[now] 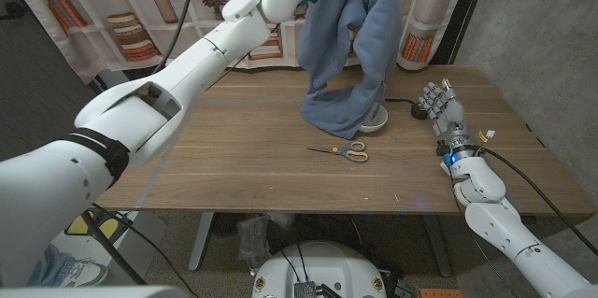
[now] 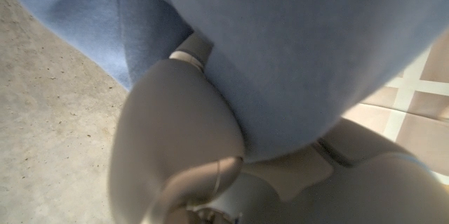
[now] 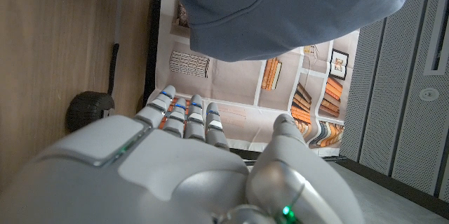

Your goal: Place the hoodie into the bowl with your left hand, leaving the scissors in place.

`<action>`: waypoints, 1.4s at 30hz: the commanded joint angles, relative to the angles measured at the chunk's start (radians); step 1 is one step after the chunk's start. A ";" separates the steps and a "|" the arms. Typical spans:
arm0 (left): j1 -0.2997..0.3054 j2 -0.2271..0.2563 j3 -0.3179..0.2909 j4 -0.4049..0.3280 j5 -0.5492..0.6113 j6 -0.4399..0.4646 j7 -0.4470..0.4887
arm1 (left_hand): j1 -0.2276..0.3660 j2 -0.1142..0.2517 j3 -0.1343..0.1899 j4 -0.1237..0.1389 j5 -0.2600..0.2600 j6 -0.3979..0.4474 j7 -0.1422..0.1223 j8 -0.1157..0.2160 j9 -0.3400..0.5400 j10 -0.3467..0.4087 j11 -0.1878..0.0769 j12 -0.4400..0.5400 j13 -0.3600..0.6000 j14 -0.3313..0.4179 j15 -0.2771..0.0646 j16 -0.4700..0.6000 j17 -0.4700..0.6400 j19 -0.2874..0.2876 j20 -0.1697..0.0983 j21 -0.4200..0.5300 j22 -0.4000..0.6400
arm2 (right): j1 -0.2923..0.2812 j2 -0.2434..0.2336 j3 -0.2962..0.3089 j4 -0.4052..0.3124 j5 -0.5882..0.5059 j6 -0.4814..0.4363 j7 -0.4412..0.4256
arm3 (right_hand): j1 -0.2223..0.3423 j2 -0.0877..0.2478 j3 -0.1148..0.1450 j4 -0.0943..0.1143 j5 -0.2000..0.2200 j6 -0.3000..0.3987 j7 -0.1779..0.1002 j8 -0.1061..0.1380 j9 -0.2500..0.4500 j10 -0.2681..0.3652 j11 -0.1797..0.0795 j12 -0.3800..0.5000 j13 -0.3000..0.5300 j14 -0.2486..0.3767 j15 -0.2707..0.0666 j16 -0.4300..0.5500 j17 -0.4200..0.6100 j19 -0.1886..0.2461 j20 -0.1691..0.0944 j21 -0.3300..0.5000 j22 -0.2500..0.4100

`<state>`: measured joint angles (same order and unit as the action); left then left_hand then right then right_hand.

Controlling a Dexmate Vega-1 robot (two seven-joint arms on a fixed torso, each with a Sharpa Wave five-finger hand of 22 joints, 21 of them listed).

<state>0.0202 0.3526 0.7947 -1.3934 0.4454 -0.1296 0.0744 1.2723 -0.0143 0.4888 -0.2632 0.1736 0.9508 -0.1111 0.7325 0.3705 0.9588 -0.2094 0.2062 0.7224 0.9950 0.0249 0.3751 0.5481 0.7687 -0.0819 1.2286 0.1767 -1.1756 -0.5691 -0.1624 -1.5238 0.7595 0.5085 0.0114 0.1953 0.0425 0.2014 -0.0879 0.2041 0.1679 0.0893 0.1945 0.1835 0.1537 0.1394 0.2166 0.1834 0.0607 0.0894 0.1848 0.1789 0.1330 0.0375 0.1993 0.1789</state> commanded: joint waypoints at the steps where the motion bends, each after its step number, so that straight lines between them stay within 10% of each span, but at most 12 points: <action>1: -0.020 -0.043 0.051 0.050 0.041 0.006 0.010 | -0.023 0.000 0.140 0.141 0.005 0.025 -0.027 0.013 -0.008 0.019 -0.004 0.006 -0.005 0.169 -0.248 -0.019 0.221 -0.010 -0.102 -0.001 0.002 | -0.015 0.007 0.008 0.003 0.004 0.018 0.003 | 0.011 0.004 0.003 -0.003 -0.004 0.009 0.002 0.001 0.004 0.007 -0.003 0.001 0.005 0.007 0.005 0.001 0.003 0.009 0.003 0.001 0.005; 42: -0.080 -0.140 0.188 0.328 0.025 -0.095 -0.037 | -0.032 -0.012 0.154 0.137 0.004 0.025 -0.020 0.015 -0.039 0.032 -0.004 0.005 -0.025 0.178 -0.249 -0.070 0.176 -0.038 -0.097 -0.003 0.000 | 0.005 0.012 0.004 0.027 0.009 0.008 0.013 | 0.010 0.004 0.001 -0.005 -0.004 0.010 0.001 0.000 0.004 0.007 -0.004 0.000 0.005 0.007 0.005 0.001 0.003 0.009 0.004 0.001 0.005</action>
<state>-0.0459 0.2311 0.9419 -1.1261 0.4677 -0.1958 0.0560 1.2398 -0.0344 0.5108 -0.2497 0.1722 0.9749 -0.1364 0.7437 0.3284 0.9832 -0.2089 0.2073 0.6983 0.9988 0.0078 0.3093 0.7184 0.7387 -0.0734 1.2284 0.1772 -1.1850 -0.5605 -0.1503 -1.5093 0.7679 0.5253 0.0197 0.1953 0.0425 0.2014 -0.0879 0.2041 0.1680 0.0894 0.1945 0.1835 0.1555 0.1375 0.2166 0.1834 0.0607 0.0894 0.1848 0.1789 0.1330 0.0375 0.1994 0.1790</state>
